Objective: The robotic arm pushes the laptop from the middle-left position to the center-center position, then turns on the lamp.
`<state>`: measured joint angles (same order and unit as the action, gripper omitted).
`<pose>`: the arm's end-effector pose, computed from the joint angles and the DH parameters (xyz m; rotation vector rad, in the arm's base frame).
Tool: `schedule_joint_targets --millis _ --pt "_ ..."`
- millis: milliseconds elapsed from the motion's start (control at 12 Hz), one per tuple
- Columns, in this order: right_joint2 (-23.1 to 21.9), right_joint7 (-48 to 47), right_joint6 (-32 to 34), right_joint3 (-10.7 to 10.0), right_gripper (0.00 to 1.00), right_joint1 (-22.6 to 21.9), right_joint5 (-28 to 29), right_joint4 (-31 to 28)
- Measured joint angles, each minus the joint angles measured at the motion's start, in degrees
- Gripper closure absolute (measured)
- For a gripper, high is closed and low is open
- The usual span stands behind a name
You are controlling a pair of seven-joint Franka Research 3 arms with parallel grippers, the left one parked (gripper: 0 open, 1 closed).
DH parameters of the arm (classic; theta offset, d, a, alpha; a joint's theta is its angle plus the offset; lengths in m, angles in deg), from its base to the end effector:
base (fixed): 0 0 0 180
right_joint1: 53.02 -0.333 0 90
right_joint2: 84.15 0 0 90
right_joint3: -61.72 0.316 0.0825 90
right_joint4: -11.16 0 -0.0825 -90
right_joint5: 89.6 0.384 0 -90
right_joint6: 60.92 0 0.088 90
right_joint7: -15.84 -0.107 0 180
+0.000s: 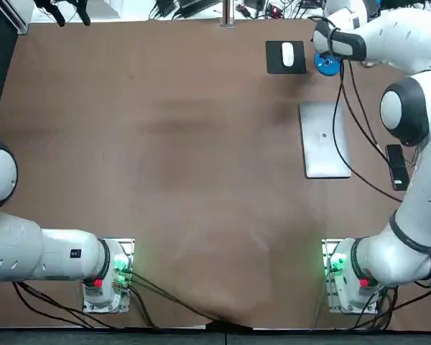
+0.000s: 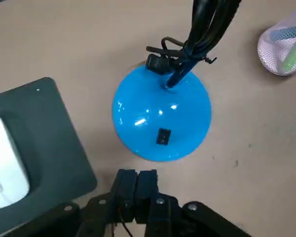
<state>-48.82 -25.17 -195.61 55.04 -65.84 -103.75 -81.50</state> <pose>0.6989 0.0831 0.2787 2.8778 -0.6121 0.3072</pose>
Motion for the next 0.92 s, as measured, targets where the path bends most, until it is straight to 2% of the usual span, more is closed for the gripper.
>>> schedule_joint_targets --millis 500,917 --pt "3.51 2.32 -5.47 -0.02 0.98 1.68 -0.15 -0.01" --pt "4.2 4.31 -6.37 -0.03 0.98 2.78 -0.21 -0.01"
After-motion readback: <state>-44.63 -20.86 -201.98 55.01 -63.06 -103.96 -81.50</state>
